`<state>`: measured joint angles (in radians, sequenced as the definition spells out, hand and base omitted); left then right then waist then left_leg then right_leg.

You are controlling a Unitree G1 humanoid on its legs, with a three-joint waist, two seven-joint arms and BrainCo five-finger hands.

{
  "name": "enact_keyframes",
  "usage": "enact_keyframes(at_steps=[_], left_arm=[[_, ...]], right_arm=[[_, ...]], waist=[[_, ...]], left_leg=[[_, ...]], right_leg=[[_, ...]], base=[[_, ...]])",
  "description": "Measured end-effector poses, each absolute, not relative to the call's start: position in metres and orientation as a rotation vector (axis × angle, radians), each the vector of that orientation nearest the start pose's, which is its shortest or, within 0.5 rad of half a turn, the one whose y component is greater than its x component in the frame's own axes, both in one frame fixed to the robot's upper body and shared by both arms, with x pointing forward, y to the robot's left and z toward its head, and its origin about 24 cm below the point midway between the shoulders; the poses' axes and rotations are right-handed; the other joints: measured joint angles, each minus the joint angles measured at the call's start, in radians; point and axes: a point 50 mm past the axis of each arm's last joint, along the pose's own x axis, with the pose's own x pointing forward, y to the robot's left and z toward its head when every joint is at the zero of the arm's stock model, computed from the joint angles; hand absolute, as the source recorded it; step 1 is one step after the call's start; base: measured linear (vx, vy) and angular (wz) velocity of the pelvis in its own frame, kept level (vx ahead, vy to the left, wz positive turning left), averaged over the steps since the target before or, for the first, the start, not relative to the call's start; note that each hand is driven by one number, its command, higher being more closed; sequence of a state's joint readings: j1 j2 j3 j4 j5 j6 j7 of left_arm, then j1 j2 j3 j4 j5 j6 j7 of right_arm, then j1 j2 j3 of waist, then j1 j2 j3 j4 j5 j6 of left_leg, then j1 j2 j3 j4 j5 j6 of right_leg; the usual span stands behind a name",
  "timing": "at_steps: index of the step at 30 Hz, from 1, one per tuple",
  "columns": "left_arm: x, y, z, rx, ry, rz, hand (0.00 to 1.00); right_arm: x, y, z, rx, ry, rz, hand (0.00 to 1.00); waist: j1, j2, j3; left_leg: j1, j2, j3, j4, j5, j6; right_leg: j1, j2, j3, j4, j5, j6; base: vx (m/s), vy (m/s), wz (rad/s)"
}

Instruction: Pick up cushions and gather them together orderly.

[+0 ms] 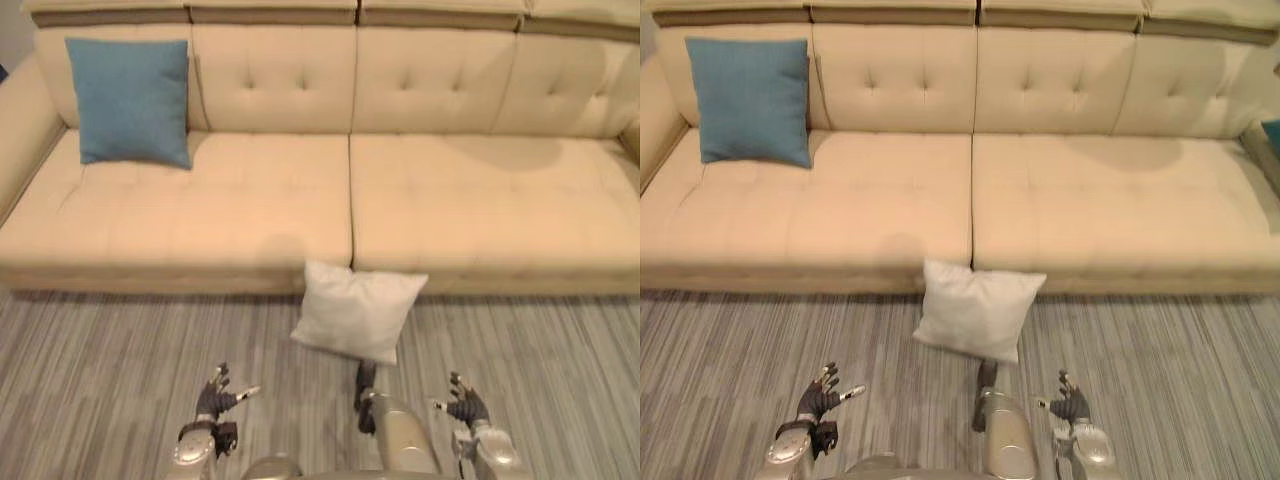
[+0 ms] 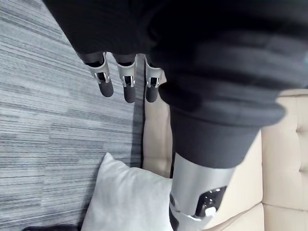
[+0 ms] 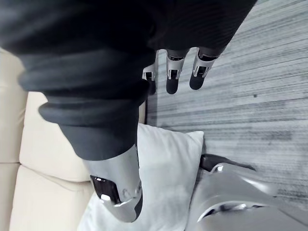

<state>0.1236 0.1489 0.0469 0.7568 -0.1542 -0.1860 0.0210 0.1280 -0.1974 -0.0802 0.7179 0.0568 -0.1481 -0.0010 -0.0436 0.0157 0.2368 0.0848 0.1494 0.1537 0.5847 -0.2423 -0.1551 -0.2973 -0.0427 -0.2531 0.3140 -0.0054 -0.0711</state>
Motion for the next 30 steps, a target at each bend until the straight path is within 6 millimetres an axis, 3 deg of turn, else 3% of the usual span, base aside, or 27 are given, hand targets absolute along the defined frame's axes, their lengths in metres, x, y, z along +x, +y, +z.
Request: enact_keyframes(at_steps=[1,3,6,7,9,10,12,16,21,23,27,30], left_arm=[[0.148,0.213,-0.117,-0.013,0.677,0.208,0.00],[0.145,0.203,-0.120,-0.037,0.689,0.197,0.00],[0.148,0.195,-0.120,-0.056,0.682,0.182,0.00],[0.148,0.195,-0.120,-0.057,0.685,0.182,0.00],[0.148,0.194,-0.120,-0.058,0.685,0.180,0.00],[0.148,0.193,-0.120,-0.060,0.684,0.179,0.00],[0.157,0.197,-0.118,-0.044,0.669,0.178,0.00],[0.177,0.202,-0.108,-0.024,0.615,0.171,0.00],[0.227,0.212,-0.076,-0.019,0.448,0.195,0.00],[0.256,0.208,-0.051,-0.059,0.334,0.207,0.00],[0.299,0.199,-0.011,-0.141,0.176,0.228,0.00],[0.322,0.191,0.016,-0.208,0.083,0.239,0.00]], right_arm=[[0.152,-0.235,-0.109,-0.115,0.679,-0.183,0.00],[0.155,-0.231,-0.105,-0.103,0.651,-0.188,0.00],[0.165,-0.232,-0.099,-0.107,0.602,-0.192,0.00],[0.166,-0.232,-0.099,-0.106,0.600,-0.199,0.00],[0.161,-0.237,-0.100,-0.105,0.612,-0.221,0.00],[0.160,-0.240,-0.100,-0.109,0.614,-0.227,0.00],[0.158,-0.239,-0.103,-0.098,0.629,-0.237,0.00],[0.166,-0.237,-0.104,-0.096,0.632,-0.233,0.00],[0.216,-0.231,-0.081,-0.049,0.508,-0.260,0.00],[0.245,-0.228,-0.060,-0.037,0.413,-0.270,0.00],[0.296,-0.211,-0.017,-0.017,0.247,-0.244,0.00],[0.321,-0.198,0.011,-0.013,0.157,-0.214,0.00]], waist=[[0.004,0.003,0.008],[0.021,-0.009,0.011],[0.040,-0.010,0.012],[0.045,-0.004,0.012],[0.040,0.024,0.011],[0.034,0.040,0.012],[0.028,0.017,0.015],[0.029,0.012,0.022],[0.043,0.005,0.136],[0.065,0.005,0.191],[0.063,0.006,0.255],[0.062,0.008,0.288]], left_leg=[[-0.081,0.055,-0.015,0.206,0.018,-0.004],[-0.158,0.095,0.019,0.315,-0.008,0.037],[-0.220,0.075,0.036,0.138,-0.019,0.055],[-0.226,0.058,0.026,-0.002,-0.015,0.049],[-0.224,0.041,-0.011,-0.221,0.062,0.048],[-0.227,0.043,-0.017,-0.253,0.102,0.056],[-0.213,0.008,0.000,-0.297,0.106,0.061],[-0.264,-0.033,0.052,-0.339,0.127,0.091],[-0.386,-0.026,0.072,-0.240,0.125,0.098],[-0.488,-0.009,0.080,-0.153,0.110,0.119],[-0.726,0.018,0.078,0.003,0.056,0.151],[-0.872,0.030,0.073,0.089,0.026,0.166]], right_leg=[[0.077,0.030,-0.008,-0.052,-0.008,-0.010],[0.206,0.054,-0.004,-0.125,-0.017,-0.022],[0.250,0.056,0.040,-0.165,-0.017,-0.021],[0.260,0.058,0.058,-0.179,-0.018,-0.017],[0.261,0.072,0.078,-0.176,-0.031,0.012],[0.259,0.082,0.087,-0.173,-0.036,0.018],[0.235,0.045,0.124,-0.163,-0.055,0.054],[0.140,0.006,0.161,-0.153,-0.047,0.084],[-0.004,-0.009,0.179,-0.033,-0.045,0.087],[-0.112,-0.011,0.178,0.063,-0.057,0.101],[-0.341,-0.015,0.175,0.207,-0.100,0.086],[-0.485,-0.020,0.173,0.286,-0.123,0.087]], base=[[0.48,-0.193,0.00],[0.48,-0.154,-0.15],[0.36,-0.052,-0.52],[0.31,0.049,-0.63],[0.20,0.088,-0.49],[0.18,0.153,-0.40],[0.15,0.163,-0.28],[0.08,0.150,-0.24],[-0.03,0.063,-0.09],[-0.14,0.023,-0.03],[-0.17,0.022,-0.01],[-0.19,0.010,-0.05]])
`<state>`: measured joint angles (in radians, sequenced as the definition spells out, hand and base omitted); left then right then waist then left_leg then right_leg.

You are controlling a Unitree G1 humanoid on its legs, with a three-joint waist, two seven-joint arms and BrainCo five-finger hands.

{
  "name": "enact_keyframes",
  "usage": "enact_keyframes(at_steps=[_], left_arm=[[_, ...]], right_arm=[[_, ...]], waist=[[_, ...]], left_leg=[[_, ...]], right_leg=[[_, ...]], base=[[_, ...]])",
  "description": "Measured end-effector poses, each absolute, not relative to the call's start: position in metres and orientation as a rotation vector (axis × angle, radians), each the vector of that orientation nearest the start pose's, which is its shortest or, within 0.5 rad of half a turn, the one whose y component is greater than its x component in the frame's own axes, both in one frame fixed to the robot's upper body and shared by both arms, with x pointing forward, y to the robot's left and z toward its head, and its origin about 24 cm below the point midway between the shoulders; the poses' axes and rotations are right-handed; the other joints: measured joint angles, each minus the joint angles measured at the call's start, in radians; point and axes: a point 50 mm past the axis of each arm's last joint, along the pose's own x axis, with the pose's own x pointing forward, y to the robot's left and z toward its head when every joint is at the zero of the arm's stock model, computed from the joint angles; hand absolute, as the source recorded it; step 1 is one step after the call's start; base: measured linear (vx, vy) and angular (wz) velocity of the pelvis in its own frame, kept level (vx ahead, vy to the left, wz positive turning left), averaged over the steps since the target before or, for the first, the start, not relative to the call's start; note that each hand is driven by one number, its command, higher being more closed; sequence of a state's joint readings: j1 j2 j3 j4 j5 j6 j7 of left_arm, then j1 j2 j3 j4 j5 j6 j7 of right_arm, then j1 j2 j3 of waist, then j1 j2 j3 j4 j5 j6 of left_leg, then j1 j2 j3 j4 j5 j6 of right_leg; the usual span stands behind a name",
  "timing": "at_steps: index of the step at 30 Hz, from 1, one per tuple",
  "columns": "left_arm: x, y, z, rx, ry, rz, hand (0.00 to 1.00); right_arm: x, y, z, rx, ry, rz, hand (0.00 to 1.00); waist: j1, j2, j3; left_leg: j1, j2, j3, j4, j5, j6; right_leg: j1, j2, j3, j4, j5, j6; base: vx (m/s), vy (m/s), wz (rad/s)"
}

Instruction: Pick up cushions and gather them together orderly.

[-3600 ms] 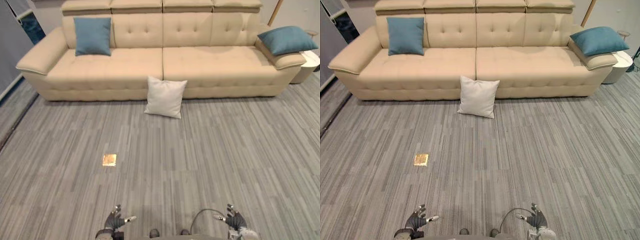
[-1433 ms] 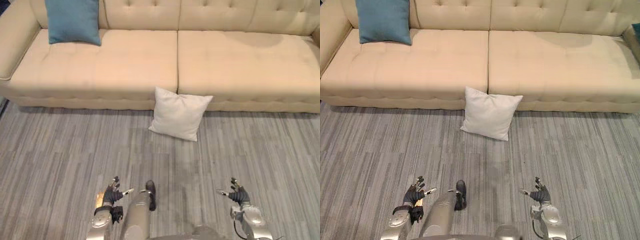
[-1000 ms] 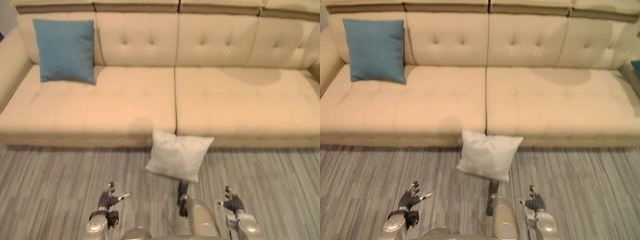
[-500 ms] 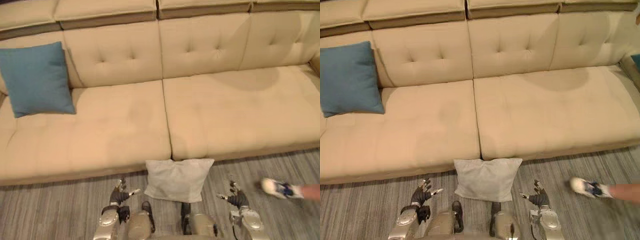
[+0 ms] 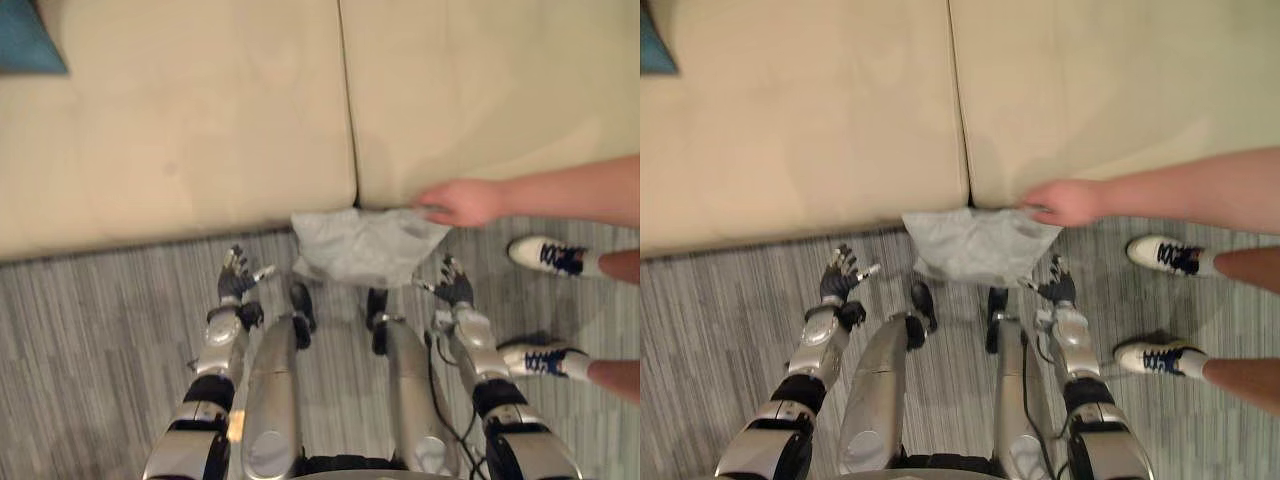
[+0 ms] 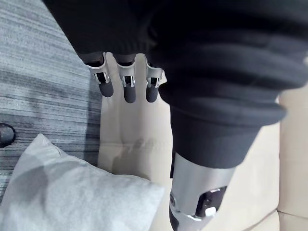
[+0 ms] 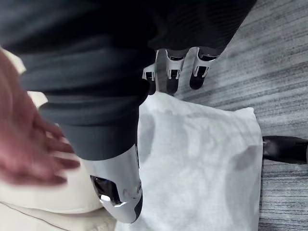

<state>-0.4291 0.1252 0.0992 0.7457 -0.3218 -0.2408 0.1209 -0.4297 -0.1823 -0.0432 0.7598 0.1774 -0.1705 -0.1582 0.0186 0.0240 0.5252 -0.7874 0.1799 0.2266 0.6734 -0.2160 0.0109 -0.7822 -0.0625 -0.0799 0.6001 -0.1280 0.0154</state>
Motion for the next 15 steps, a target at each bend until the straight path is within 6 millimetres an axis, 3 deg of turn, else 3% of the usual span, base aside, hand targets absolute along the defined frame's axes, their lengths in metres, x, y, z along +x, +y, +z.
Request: enact_keyframes(at_steps=[6,8,11,15], left_arm=[[0.353,0.169,0.065,-0.311,-0.066,0.223,0.00],[0.359,0.158,0.082,-0.331,-0.119,0.191,0.00],[0.363,0.148,0.103,-0.351,-0.191,0.168,0.00],[0.364,0.142,0.107,-0.340,-0.196,0.156,0.00]], right_arm=[[0.367,-0.170,0.084,-0.004,-0.056,-0.163,0.00],[0.374,-0.165,0.107,0.002,-0.134,-0.159,0.00],[0.379,-0.165,0.123,0.019,-0.181,-0.193,0.00],[0.373,-0.168,0.140,0.043,-0.297,-0.227,0.00]], waist=[[0.007,0.002,0.020],[0.018,0.003,0.020],[0.022,0.003,0.020],[0.006,0.002,0.020]], left_leg=[[-0.282,0.027,-0.004,0.151,-0.005,0.009],[-0.339,0.033,-0.006,0.190,-0.007,0.011],[-0.405,0.047,-0.007,0.242,-0.015,0.024],[-0.420,0.050,-0.005,0.252,-0.021,0.022]], right_leg=[[-0.284,-0.008,0.001,0.151,-0.004,-0.005],[-0.346,-0.009,0.004,0.195,-0.005,-0.006],[-0.410,-0.008,0.004,0.240,-0.012,-0.007],[-0.426,-0.009,0.008,0.245,-0.011,-0.005]], base=[[-0.13,0.005,-0.03],[-0.07,0.005,-0.04],[-0.07,0.000,-0.04],[-0.06,0.006,-0.05]])
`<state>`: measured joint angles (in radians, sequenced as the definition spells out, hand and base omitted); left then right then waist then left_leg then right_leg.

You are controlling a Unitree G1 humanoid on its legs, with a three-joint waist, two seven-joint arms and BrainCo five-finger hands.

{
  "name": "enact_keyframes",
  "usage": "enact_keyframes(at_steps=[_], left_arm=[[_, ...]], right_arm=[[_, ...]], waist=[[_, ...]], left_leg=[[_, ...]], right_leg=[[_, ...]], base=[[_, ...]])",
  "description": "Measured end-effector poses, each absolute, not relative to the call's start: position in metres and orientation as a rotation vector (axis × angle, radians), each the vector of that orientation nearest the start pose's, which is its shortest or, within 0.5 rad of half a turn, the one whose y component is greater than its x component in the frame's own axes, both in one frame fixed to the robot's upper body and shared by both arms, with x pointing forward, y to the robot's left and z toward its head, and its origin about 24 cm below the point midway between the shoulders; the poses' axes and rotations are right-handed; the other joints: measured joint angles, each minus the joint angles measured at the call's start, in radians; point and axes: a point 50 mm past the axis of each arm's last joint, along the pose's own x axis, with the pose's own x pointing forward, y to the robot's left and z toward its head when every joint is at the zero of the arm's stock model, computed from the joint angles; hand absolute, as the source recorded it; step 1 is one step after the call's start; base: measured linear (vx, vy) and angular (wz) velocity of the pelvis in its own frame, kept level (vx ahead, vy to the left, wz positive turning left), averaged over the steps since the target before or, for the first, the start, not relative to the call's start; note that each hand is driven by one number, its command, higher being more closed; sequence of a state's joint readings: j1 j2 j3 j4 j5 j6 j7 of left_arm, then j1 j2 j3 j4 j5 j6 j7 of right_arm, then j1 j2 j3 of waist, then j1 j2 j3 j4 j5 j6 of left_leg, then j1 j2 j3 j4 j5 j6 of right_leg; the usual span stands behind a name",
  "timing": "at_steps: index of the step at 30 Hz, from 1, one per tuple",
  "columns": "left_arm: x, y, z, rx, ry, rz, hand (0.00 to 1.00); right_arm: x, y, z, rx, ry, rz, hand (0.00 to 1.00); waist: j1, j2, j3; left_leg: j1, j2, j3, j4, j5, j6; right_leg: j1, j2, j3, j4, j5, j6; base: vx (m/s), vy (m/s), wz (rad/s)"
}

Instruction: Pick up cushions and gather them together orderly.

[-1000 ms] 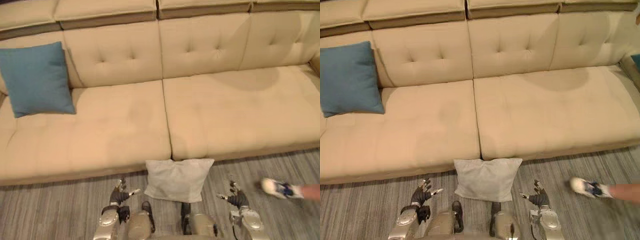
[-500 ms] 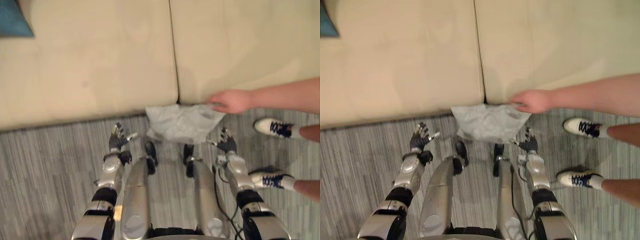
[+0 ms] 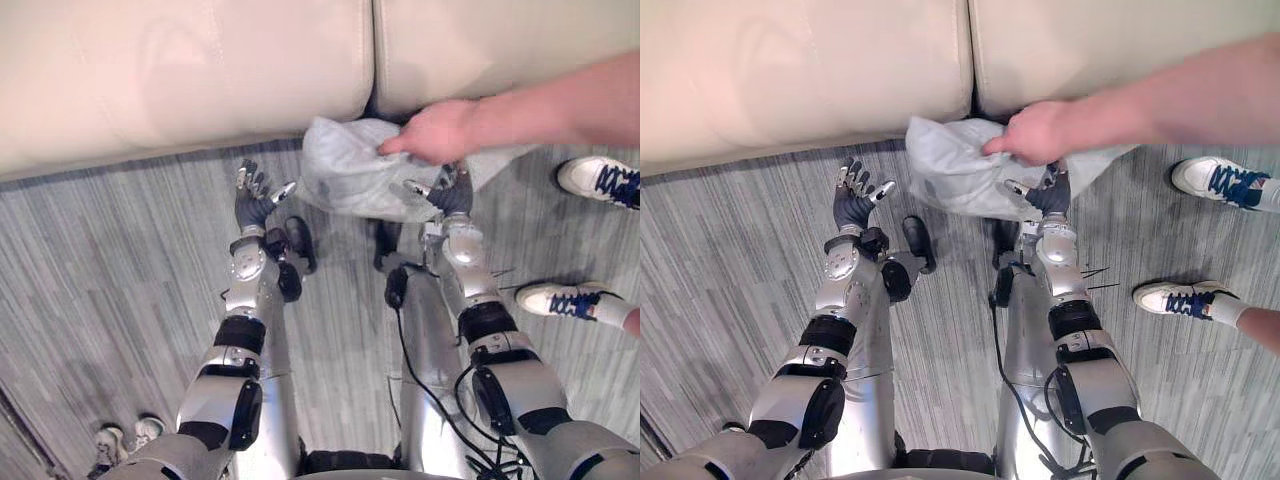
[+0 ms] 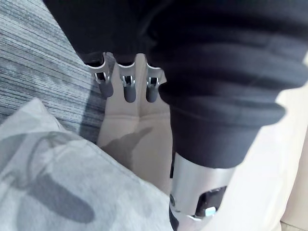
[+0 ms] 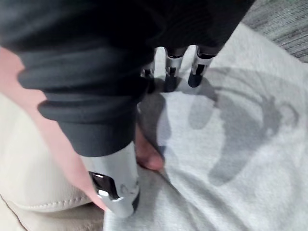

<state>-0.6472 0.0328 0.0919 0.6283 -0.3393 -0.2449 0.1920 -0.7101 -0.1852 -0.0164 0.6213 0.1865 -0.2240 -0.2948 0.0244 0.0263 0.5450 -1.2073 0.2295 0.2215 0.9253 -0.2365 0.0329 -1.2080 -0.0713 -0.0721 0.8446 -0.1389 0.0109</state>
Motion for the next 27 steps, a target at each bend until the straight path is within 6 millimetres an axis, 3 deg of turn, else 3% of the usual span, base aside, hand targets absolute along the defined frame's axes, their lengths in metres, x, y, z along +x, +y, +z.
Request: enact_keyframes(at_steps=[2,4,7,10,12,14,19,20,25,27], left_arm=[[0.364,0.139,0.107,-0.325,-0.195,0.147,0.00],[0.363,0.137,0.105,-0.321,-0.190,0.139,0.00],[0.355,0.131,0.099,-0.305,-0.192,0.116,0.00],[0.346,0.130,0.086,-0.282,-0.161,0.108,0.00],[0.332,0.128,0.061,-0.263,-0.094,0.101,0.00],[0.316,0.128,0.037,-0.253,-0.021,0.091,0.00],[0.269,0.145,-0.020,-0.180,0.164,0.100,0.00],[0.266,0.146,-0.023,-0.175,0.175,0.101,0.00],[0.212,0.171,-0.080,-0.068,0.433,0.113,0.00],[0.198,0.176,-0.094,-0.034,0.512,0.102,0.00]], right_arm=[[0.369,-0.188,0.156,0.064,-0.382,-0.304,0.00],[0.366,-0.204,0.155,0.044,-0.384,-0.349,0.00],[0.357,-0.211,0.124,0.030,-0.284,-0.359,0.00],[0.345,-0.193,0.084,0.021,-0.149,-0.268,0.00],[0.323,-0.172,0.045,0.054,-0.036,-0.199,0.00],[0.302,-0.166,0.021,0.083,0.029,-0.185,0.00],[0.254,-0.180,-0.022,0.082,0.169,-0.216,0.00],[0.251,-0.180,-0.025,0.080,0.181,-0.216,0.00],[0.196,-0.192,-0.081,0.025,0.449,-0.206,0.00],[0.181,-0.200,-0.097,0.017,0.539,-0.222,0.00]], waist=[[-0.011,0.000,0.000],[-0.013,0.000,0.000],[-0.010,-0.001,-0.002],[-0.007,-0.001,-0.003],[-0.006,-0.002,-0.031],[-0.005,-0.002,-0.089],[-0.003,-0.010,-0.186],[-0.002,-0.010,-0.194],[-0.012,-0.019,-0.326],[-0.015,-0.018,-0.342]], left_leg=[[0.005,0.011,0.007,-0.002,-0.001,0.002],[0.026,0.016,0.013,-0.014,0.001,-0.001],[0.094,0.016,0.021,-0.056,0.011,-0.015],[0.196,0.018,0.024,-0.114,0.019,-0.028],[0.315,0.017,0.027,-0.171,0.027,-0.031],[0.385,0.012,0.033,-0.208,0.029,-0.035],[0.655,-0.019,0.052,-0.343,0.033,-0.041],[0.667,-0.021,0.053,-0.351,0.034,-0.042],[0.866,-0.074,0.053,-0.526,0.067,-0.075],[0.928,-0.089,0.051,-0.584,0.087,-0.080]], right_leg=[[0.006,0.001,-0.006,-0.012,0.004,0.006],[0.024,0.002,-0.010,-0.027,0.013,0.002],[0.084,0.006,-0.012,-0.060,0.019,-0.001],[0.189,0.016,-0.024,-0.123,0.025,-0.012],[0.312,0.019,-0.039,-0.179,0.027,-0.017],[0.383,0.020,-0.045,-0.217,0.026,-0.018],[0.655,0.015,-0.052,-0.345,0.016,-0.004],[0.666,0.014,-0.052,-0.352,0.015,-0.003],[0.851,0.004,-0.055,-0.488,0.020,0.007],[0.910,0.005,-0.059,-0.544,0.034,0.010]], base=[[-0.06,0.008,-0.11],[-0.04,0.004,-0.11],[-0.01,-0.001,-0.02],[0.04,-0.033,-0.01],[0.12,-0.037,0.08],[0.15,-0.008,0.05],[0.17,0.029,0.07],[0.17,0.012,0.08],[0.19,-0.001,0.07],[0.15,-0.005,0.07]])
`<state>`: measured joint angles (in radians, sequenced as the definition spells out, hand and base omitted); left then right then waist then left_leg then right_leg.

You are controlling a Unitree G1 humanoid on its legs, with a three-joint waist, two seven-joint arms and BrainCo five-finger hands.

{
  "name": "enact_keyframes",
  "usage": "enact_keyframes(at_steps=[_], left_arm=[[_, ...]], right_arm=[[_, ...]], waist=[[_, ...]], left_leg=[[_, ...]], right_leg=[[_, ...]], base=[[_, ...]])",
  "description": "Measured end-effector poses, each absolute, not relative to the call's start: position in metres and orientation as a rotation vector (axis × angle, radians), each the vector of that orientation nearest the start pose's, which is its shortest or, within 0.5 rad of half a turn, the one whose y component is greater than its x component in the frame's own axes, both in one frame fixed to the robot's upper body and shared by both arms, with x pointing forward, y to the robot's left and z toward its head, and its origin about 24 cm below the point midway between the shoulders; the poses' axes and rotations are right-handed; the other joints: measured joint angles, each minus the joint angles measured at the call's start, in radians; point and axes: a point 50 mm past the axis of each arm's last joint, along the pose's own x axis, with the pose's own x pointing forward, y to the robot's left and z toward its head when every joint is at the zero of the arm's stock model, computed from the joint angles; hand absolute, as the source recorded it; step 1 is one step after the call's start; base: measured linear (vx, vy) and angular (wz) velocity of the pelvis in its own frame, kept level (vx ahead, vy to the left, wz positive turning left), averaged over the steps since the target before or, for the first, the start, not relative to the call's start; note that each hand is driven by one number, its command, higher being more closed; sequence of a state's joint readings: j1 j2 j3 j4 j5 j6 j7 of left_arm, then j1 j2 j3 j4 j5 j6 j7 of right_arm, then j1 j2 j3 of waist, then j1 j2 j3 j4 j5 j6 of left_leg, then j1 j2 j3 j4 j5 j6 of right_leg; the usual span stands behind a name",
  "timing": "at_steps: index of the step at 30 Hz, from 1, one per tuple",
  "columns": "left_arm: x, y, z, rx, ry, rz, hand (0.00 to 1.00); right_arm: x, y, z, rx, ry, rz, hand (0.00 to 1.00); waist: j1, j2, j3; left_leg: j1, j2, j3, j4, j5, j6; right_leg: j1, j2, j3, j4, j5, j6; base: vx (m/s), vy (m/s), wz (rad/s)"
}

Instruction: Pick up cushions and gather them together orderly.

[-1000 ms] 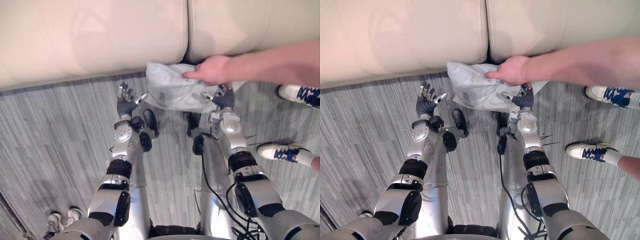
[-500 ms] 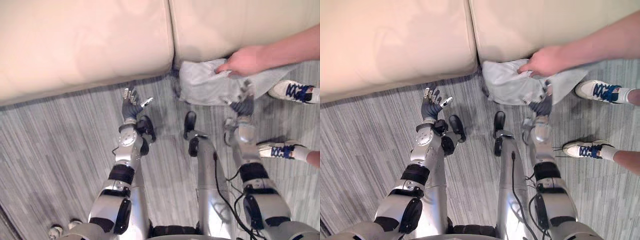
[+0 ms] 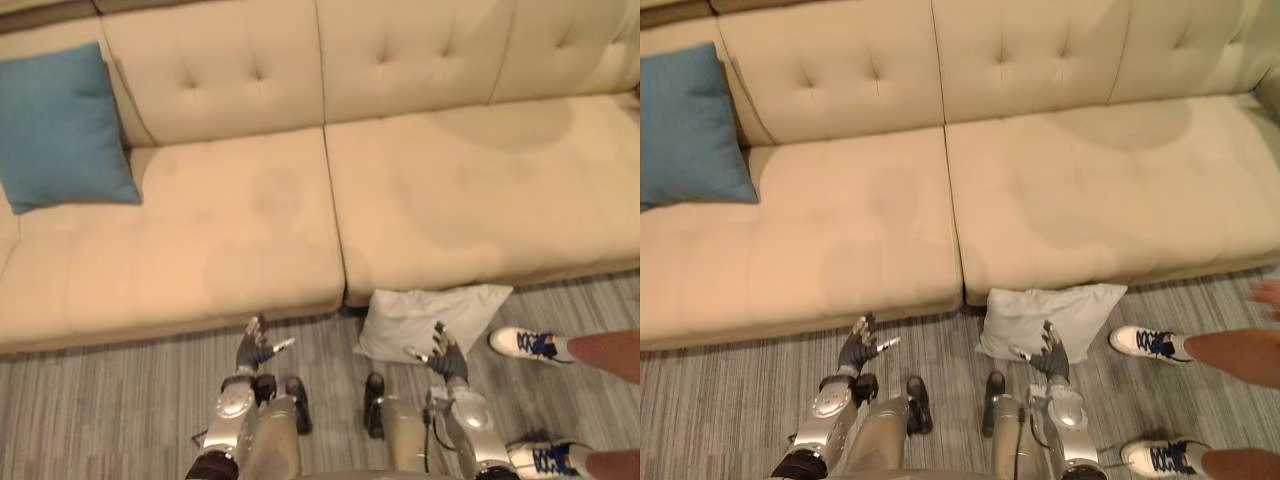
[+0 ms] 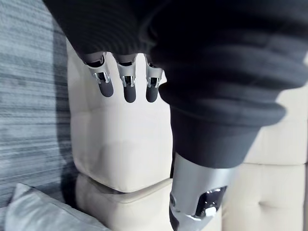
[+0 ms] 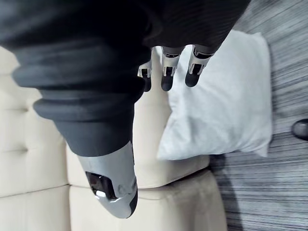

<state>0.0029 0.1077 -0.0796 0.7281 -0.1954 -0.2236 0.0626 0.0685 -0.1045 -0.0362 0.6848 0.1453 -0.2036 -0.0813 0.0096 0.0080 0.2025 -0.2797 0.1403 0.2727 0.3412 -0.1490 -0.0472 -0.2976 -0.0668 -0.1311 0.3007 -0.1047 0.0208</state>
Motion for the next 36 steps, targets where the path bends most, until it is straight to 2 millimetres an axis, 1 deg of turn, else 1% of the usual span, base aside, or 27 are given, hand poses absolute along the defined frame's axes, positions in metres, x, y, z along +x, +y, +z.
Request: enact_keyframes(at_steps=[2,5,6,8,12,13,14,15,16,18,20,21,22,23,24,25,26,27,28,29,30,31,32,33,34,35,36], left_arm=[[0.183,0.184,-0.105,0.008,0.581,0.091,0.00],[0.164,0.196,-0.115,0.053,0.654,0.087,0.00],[0.160,0.202,-0.116,0.077,0.670,0.087,0.00],[0.157,0.207,-0.117,0.085,0.675,0.105,0.00],[0.156,0.211,-0.116,0.075,0.674,0.134,0.00],[0.156,0.211,-0.117,0.073,0.675,0.136,0.00],[0.156,0.211,-0.116,0.072,0.674,0.136,0.00],[0.159,0.210,-0.115,0.070,0.664,0.134,0.00],[0.160,0.210,-0.115,0.070,0.664,0.134,0.00],[0.158,0.209,-0.116,0.069,0.669,0.131,0.00],[0.159,0.209,-0.115,0.071,0.667,0.132,0.00],[0.159,0.210,-0.115,0.073,0.665,0.132,0.00],[0.158,0.210,-0.116,0.071,0.669,0.133,0.00],[0.157,0.210,-0.116,0.071,0.672,0.133,0.00],[0.154,0.211,-0.117,0.074,0.680,0.135,0.00],[0.150,0.215,-0.119,0.076,0.695,0.144,0.00],[0.145,0.218,-0.120,0.080,0.708,0.152,0.00],[0.145,0.219,-0.120,0.084,0.710,0.152,0.00],[0.146,0.219,-0.121,0.084,0.717,0.147,0.00],[0.147,0.218,-0.122,0.081,0.723,0.137,0.00],[0.150,0.216,-0.121,0.078,0.718,0.129,0.00],[0.151,0.215,-0.121,0.073,0.717,0.127,0.00],[0.149,0.211,-0.123,0.062,0.727,0.123,0.00],[0.147,0.207,-0.125,0.051,0.736,0.120,0.00],[0.147,0.204,-0.125,0.044,0.736,0.116,0.00],[0.148,0.201,-0.125,0.038,0.733,0.111,0.00],[0.147,0.197,-0.126,0.028,0.735,0.109,0.00]], right_arm=[[0.162,-0.211,-0.110,0.005,0.629,-0.242,0.00],[0.144,-0.220,-0.118,-0.017,0.689,-0.253,0.00],[0.134,-0.225,-0.122,-0.017,0.719,-0.272,0.00],[0.127,-0.228,-0.126,-0.016,0.750,-0.285,0.00],[0.130,-0.235,-0.124,-0.030,0.742,-0.278,0.00],[0.131,-0.237,-0.123,-0.033,0.739,-0.281,0.00],[0.130,-0.237,-0.123,-0.030,0.739,-0.284,0.00],[0.130,-0.236,-0.123,-0.017,0.737,-0.293,0.00],[0.132,-0.236,-0.123,-0.013,0.733,-0.293,0.00],[0.144,-0.235,-0.118,-0.008,0.699,-0.287,0.00],[0.155,-0.234,-0.115,0.000,0.681,-0.280,0.00],[0.158,-0.233,-0.115,0.008,0.684,-0.279,0.00],[0.160,-0.233,-0.115,0.009,0.688,-0.274,0.00],[0.161,-0.233,-0.116,0.006,0.693,-0.270,0.00],[0.162,-0.231,-0.117,0.004,0.699,-0.260,0.00],[0.165,-0.226,-0.116,-0.004,0.701,-0.236,0.00],[0.168,-0.222,-0.116,-0.013,0.697,-0.210,0.00],[0.170,-0.221,-0.115,-0.015,0.695,-0.204,0.00],[0.173,-0.221,-0.114,-0.016,0.688,-0.201,0.00],[0.174,-0.221,-0.114,-0.017,0.687,-0.201,0.00],[0.174,-0.220,-0.114,-0.025,0.691,-0.195,0.00],[0.176,-0.220,-0.114,-0.045,0.692,-0.177,0.00],[0.178,-0.219,-0.114,-0.077,0.703,-0.150,0.00],[0.179,-0.217,-0.115,-0.090,0.707,-0.133,0.00],[0.181,-0.216,-0.114,-0.098,0.703,-0.125,0.00],[0.184,-0.216,-0.112,-0.102,0.694,-0.122,0.00],[0.189,-0.216,-0.110,-0.108,0.682,-0.117,0.00]], waist=[[-0.006,0.000,-0.013],[-0.026,-0.002,-0.024],[-0.029,-0.004,-0.033],[-0.026,-0.007,-0.041],[-0.019,-0.007,-0.042],[-0.021,0.000,-0.046],[-0.023,0.004,-0.048],[-0.022,-0.001,-0.046],[-0.020,-0.005,-0.046],[-0.024,-0.016,-0.047],[-0.030,-0.014,-0.044],[-0.029,-0.013,-0.041],[-0.028,-0.006,-0.034],[-0.026,-0.004,-0.031],[-0.022,-0.004,-0.031],[-0.021,-0.006,-0.031],[-0.020,-0.009,-0.031],[-0.022,-0.008,-0.030],[-0.025,0.004,-0.025],[-0.028,0.014,-0.027],[-0.025,0.018,-0.026],[-0.021,0.028,-0.020],[-0.015,0.040,-0.010],[-0.008,0.042,-0.006],[0.002,0.037,-0.001],[0.013,0.031,0.004],[0.027,0.031,0.005]], left_leg=[[0.061,-0.006,0.000,-0.053,0.013,-0.002],[0.116,-0.008,0.000,-0.065,0.013,-0.002],[0.140,-0.007,0.001,-0.064,0.013,-0.003],[0.151,-0.002,0.004,-0.056,0.012,-0.003],[0.146,-0.015,-0.092,-0.012,0.006,-0.009],[0.156,-0.007,-0.105,-0.026,-0.019,-0.030],[0.158,0.001,-0.099,-0.031,-0.035,-0.031],[0.162,0.015,-0.057,-0.028,-0.075,-0.042],[0.163,0.018,-0.037,-0.023,-0.085,-0.044],[0.149,0.031,0.087,0.004,-0.133,-0.032],[0.148,0.048,0.169,-0.005,-0.138,-0.024],[0.157,0.065,0.238,-0.004,-0.135,-0.019],[0.188,0.090,0.316,0.003,-0.132,-0.023],[0.207,0.097,0.344,0.005,-0.133,-0.024],[0.238,0.109,0.390,0.013,-0.137,-0.028],[0.275,0.118,0.423,0.018,-0.135,-0.037],[0.322,0.118,0.446,0.006,-0.134,-0.048],[0.334,0.119,0.451,0.001,-0.138,-0.060],[0.351,0.131,0.456,-0.001,-0.144,-0.071],[0.367,0.147,0.463,0.015,-0.140,-0.077],[0.346,0.196,0.438,0.113,-0.131,-0.091],[0.317,0.249,0.393,0.230,-0.119,-0.077],[0.262,0.308,0.298,0.413,-0.060,-0.007],[0.221,0.306,0.204,0.502,-0.073,-0.021],[0.185,0.273,0.132,0.547,-0.098,-0.045],[0.148,0.231,0.071,0.554,-0.118,-0.057],[0.099,0.169,0.015,0.504,-0.128,-0.044]], right_leg=[[0.070,0.008,-0.002,-0.062,0.019,0.004],[0.140,0.013,-0.001,-0.105,0.025,0.005],[0.169,0.017,0.007,-0.123,0.027,0.008],[0.179,0.029,0.029,-0.132,0.037,0.007],[0.166,0.047,0.136,-0.151,0.075,0.010],[0.157,0.060,0.172,-0.171,0.089,0.014],[0.147,0.070,0.188,-0.173,0.097,0.015],[0.119,0.093,0.248,-0.173,0.115,0.021],[0.108,0.102,0.273,-0.171,0.121,0.025],[0.038,0.119,0.369,-0.187,0.142,0.037],[0.015,0.093,0.306,-0.222,0.144,0.017],[-0.014,0.060,0.146,-0.202,0.143,-0.028],[-0.021,0.001,-0.075,-0.161,0.110,-0.082],[-0.018,-0.025,-0.161,-0.141,0.095,-0.103],[-0.007,-0.072,-0.305,-0.104,0.076,-0.125],[0.018,-0.104,-0.417,-0.084,0.079,-0.121],[0.038,-0.113,-0.471,-0.074,0.111,-0.104],[0.039,-0.108,-0.467,-0.070,0.124,-0.090],[0.032,-0.085,-0.434,-0.055,0.106,-0.076],[0.032,-0.065,-0.418,-0.060,0.093,-0.080],[0.037,-0.031,-0.396,-0.071,0.083,-0.084],[0.055,0.004,-0.376,-0.087,0.080,-0.090],[0.106,0.052,-0.339,-0.127,0.078,-0.096],[0.138,0.068,-0.310,-0.151,0.081,-0.102],[0.162,0.070,-0.285,-0.164,0.080,-0.103],[0.187,0.069,-0.254,-0.179,0.080,-0.104],[0.211,0.064,-0.221,-0.195,0.084,-0.109]], base=[[0.13,0.000,0.01],[0.09,0.010,-0.02],[0.08,0.005,-0.11],[0.04,-0.014,-0.28],[-0.03,0.016,-0.72],[-0.07,0.071,-0.79],[-0.12,0.108,-1.17],[-0.10,0.064,-0.99],[-0.14,0.078,-1.44],[-0.21,0.083,-1.77],[-0.12,0.044,-1.52],[-0.04,0.018,-1.63],[0.01,0.021,-1.63],[0.05,-0.002,-1.53],[0.10,-0.046,-1.43],[0.14,-0.136,-1.82],[0.15,-0.170,-1.50],[0.15,-0.189,-1.29],[0.16,-0.156,-0.82],[0.21,-0.183,-0.95],[0.24,-0.200,-0.87],[0.21,-0.173,-1.08],[0.19,-0.135,-1.02],[0.16,-0.052,-0.97],[0.22,-0.005,-0.78],[0.24,0.047,-0.83],[0.30,0.087,-0.83]])
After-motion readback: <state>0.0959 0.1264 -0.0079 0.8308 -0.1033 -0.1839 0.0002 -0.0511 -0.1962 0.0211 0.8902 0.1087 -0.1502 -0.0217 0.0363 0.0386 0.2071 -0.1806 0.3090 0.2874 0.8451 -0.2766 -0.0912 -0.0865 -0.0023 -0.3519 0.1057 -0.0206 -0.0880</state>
